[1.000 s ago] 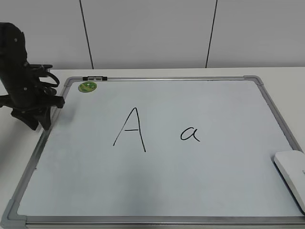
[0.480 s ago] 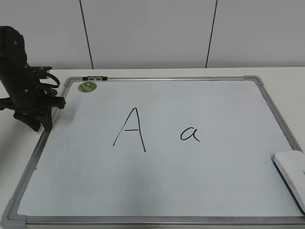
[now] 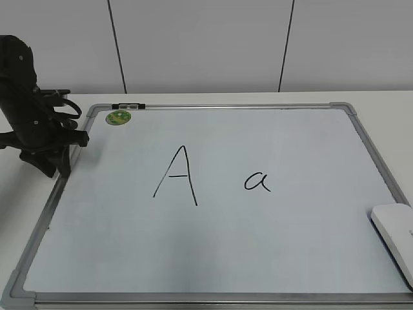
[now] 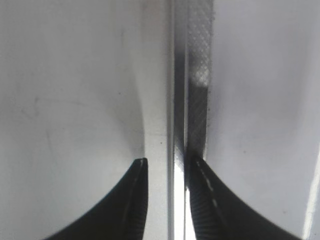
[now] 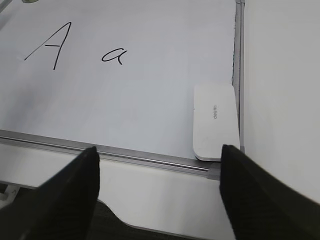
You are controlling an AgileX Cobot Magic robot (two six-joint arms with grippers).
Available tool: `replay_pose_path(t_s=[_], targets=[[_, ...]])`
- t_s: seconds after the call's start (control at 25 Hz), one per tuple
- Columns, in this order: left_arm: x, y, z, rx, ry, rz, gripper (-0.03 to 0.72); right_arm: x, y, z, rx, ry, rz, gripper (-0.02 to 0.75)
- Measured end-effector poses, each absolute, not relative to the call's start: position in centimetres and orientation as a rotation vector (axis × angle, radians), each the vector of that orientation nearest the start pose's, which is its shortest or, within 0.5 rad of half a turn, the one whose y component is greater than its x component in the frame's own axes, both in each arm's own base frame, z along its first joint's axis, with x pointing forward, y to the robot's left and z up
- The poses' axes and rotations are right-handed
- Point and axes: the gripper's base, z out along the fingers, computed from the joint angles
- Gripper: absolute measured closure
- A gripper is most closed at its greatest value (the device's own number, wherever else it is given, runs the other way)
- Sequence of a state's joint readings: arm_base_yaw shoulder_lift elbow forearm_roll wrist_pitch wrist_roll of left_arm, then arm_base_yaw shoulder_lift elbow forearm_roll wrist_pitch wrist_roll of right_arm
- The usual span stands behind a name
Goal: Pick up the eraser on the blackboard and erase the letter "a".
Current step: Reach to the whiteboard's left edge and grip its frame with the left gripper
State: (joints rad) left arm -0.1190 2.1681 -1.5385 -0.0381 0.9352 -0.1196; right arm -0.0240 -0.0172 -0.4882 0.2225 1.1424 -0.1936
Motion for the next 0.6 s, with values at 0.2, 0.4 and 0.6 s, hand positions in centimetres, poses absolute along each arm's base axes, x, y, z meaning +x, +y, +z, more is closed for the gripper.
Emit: replay_pose_path(t_s=[0.2,0.4,0.6], targets=[[42.19,-5.33,13.36,-0.036,3.052,-0.065,0.536,-1.05,1.85,26.91,-0.200,2.092,0.139,0.183],[42.20,-5.34,13.36,-0.037,3.051,-0.068,0.543,-1.05,1.85,26.91,-0.200,2.092,0.139,0.183],[42.21,-5.36,13.36,-0.039,3.050,-0.070,0.543,-1.05,1.85,26.91,-0.200,2.092,0.139,0.183]])
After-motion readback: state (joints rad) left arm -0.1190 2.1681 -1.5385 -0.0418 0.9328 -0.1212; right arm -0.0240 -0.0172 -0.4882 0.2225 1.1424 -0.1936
